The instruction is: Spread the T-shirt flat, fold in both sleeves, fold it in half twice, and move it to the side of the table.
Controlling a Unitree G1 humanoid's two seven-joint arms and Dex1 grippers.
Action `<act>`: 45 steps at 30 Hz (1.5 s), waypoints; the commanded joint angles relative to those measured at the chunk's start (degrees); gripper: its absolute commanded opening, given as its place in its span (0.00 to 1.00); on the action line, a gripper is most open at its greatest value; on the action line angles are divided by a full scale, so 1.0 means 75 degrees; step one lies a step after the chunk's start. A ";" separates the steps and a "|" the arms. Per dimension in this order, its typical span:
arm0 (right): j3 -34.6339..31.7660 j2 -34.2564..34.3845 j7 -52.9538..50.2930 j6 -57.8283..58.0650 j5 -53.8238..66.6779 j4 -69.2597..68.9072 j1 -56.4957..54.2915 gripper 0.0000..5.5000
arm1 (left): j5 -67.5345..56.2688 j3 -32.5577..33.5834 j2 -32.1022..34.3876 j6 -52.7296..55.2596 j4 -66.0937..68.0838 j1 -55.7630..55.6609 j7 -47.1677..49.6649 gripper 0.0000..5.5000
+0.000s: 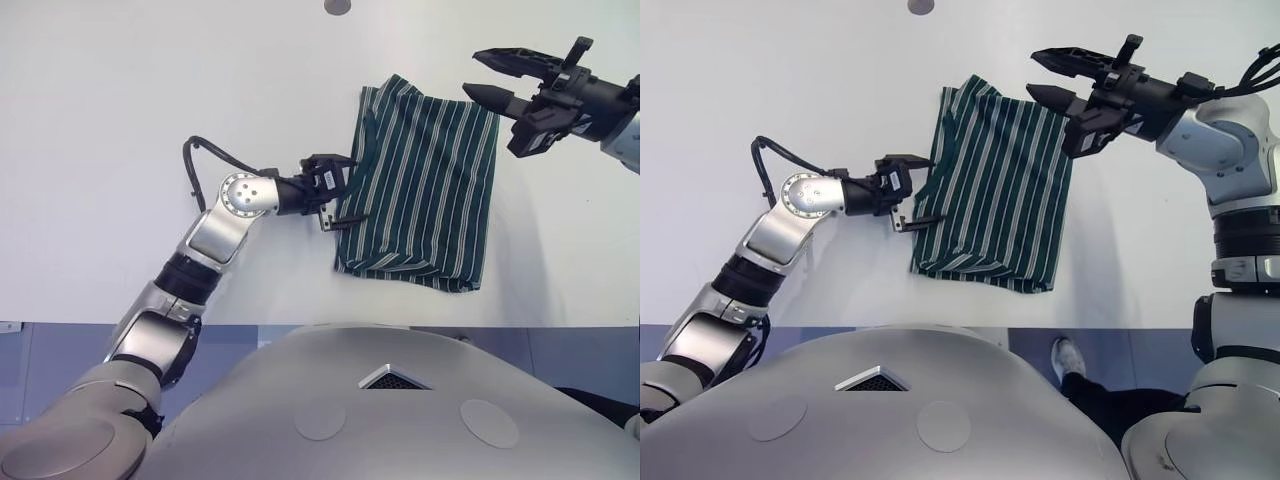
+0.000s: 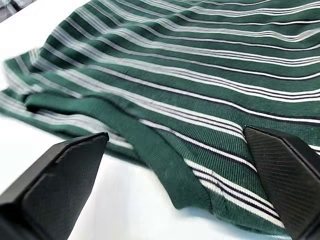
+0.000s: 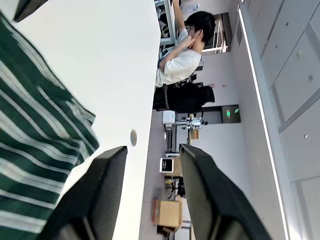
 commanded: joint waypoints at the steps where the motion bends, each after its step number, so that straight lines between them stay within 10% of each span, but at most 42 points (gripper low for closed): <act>1: -0.0222 -0.0070 -0.0088 0.0198 -0.0061 -0.0218 0.0227 0.35 | 0.0790 0.0278 0.1034 0.1630 -0.0094 0.1094 0.0576 0.90; 14: 0.0220 -0.0481 0.0718 -0.0346 0.0814 -0.0436 0.0631 0.35 | -0.0402 0.0587 0.1053 0.2674 -0.2309 0.2615 0.0884 0.90; 24: 0.0758 -0.0747 0.1143 -0.1334 0.1502 -0.1077 0.2487 0.35 | -0.0056 0.1412 0.0606 0.1906 -0.3317 0.0254 0.1532 0.90; 29: 0.0596 -0.0692 0.1005 -0.1224 0.1364 -0.1147 0.3097 0.50 | -0.0393 0.1766 0.1568 0.2082 -0.4160 0.0708 0.0655 0.95; 35: 0.0193 -0.1333 0.0902 -0.2056 0.1463 -0.0971 0.4139 0.71 | -0.0096 0.3130 0.2548 -0.2702 -0.2148 0.1806 0.0022 0.98; 45: 0.0223 -0.1073 0.0736 -0.2834 0.0095 -0.0261 0.4982 0.89 | 0.4258 0.1440 0.2713 -1.0270 0.1147 0.1956 0.1333 0.98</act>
